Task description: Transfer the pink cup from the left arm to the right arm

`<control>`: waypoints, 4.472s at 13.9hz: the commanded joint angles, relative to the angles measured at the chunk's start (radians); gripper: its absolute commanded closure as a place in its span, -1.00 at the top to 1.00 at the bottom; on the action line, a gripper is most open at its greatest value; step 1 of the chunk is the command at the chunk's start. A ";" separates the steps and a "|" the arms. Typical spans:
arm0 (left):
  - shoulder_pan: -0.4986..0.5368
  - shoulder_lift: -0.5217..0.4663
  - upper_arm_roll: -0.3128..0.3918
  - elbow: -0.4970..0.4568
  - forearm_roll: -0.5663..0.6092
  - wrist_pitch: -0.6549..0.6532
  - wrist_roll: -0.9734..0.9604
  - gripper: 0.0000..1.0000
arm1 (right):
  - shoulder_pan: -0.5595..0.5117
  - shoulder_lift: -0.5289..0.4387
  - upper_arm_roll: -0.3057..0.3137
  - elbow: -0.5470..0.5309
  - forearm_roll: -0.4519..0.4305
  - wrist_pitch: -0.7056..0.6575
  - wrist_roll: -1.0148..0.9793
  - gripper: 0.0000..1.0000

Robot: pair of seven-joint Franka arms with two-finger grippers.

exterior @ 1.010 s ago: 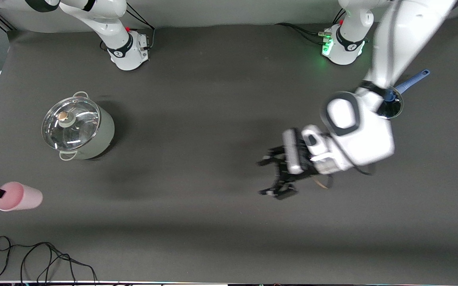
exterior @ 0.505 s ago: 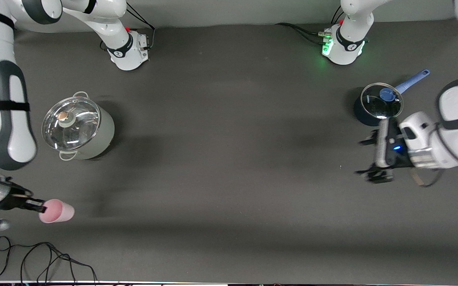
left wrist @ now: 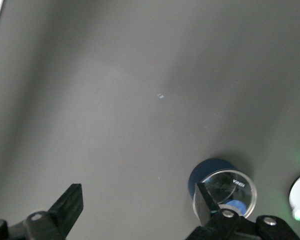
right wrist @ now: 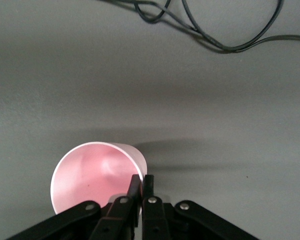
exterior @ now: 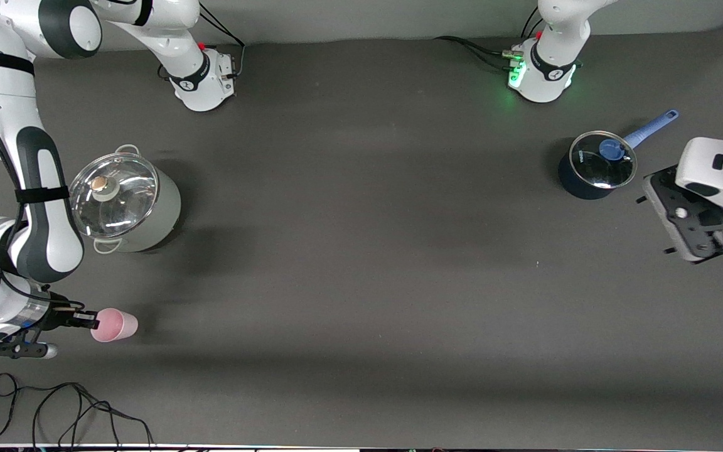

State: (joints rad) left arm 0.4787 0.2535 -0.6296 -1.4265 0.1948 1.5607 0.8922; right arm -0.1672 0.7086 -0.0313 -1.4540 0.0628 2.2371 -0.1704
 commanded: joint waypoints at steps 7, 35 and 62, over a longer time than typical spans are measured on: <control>-0.014 -0.033 -0.001 0.006 -0.160 -0.080 -0.896 1.00 | -0.015 0.025 0.005 -0.046 0.020 0.119 -0.043 -1.00; -0.620 -0.221 0.653 -0.222 -0.163 0.095 -0.958 1.00 | 0.063 -0.670 -0.029 -0.196 -0.083 -0.608 -0.048 1.00; -0.549 -0.223 0.639 -0.236 -0.183 0.156 -0.789 1.00 | 0.152 -0.696 -0.044 -0.190 -0.055 -0.634 0.115 1.00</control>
State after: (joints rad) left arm -0.0706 0.0077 0.0082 -1.7136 0.0199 1.7527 0.0911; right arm -0.0170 0.0308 -0.0720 -1.6334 -0.0091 1.6064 -0.0498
